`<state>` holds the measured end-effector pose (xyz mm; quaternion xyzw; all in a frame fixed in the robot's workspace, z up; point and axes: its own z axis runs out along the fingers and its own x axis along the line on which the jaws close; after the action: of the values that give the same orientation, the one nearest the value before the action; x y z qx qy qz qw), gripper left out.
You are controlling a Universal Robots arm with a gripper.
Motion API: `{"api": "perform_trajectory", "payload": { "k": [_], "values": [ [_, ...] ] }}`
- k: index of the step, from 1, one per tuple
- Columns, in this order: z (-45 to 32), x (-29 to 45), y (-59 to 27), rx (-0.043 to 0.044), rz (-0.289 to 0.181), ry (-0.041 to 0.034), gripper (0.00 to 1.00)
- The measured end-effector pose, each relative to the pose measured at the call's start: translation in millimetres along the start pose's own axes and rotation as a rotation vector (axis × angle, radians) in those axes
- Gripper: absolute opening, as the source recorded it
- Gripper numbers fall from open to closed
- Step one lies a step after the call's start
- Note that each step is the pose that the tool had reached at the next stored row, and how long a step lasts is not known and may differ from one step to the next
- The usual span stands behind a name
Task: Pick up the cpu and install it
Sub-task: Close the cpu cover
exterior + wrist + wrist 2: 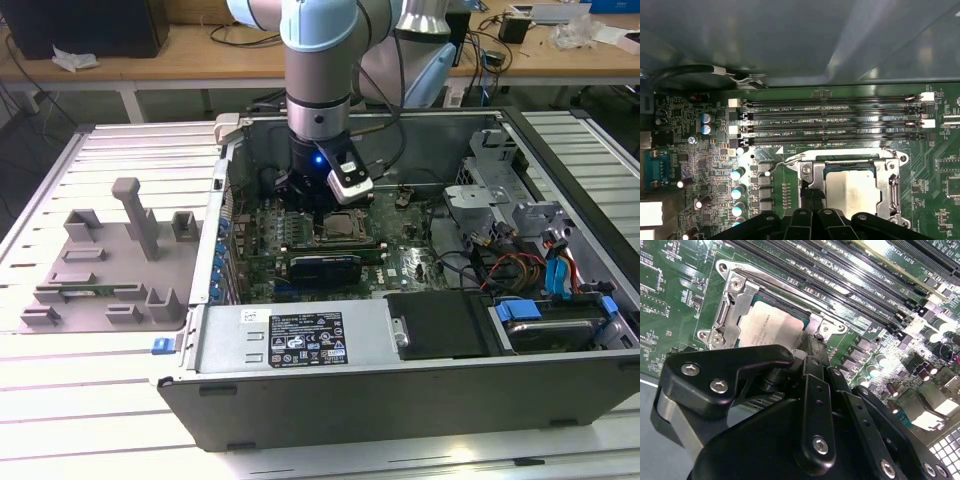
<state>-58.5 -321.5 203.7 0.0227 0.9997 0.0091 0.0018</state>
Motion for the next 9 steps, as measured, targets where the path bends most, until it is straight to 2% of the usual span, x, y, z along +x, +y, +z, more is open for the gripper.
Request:
{"api": "perform_trajectory", "payload": {
  "k": [5, 9],
  "values": [
    [-3.2, 0.1, 0.1, -0.0001, 0.0, 0.0, 0.11],
    [-9.1, 0.0, 0.2, 0.0001, 0.0, 0.0, 0.11]
  ]
}}
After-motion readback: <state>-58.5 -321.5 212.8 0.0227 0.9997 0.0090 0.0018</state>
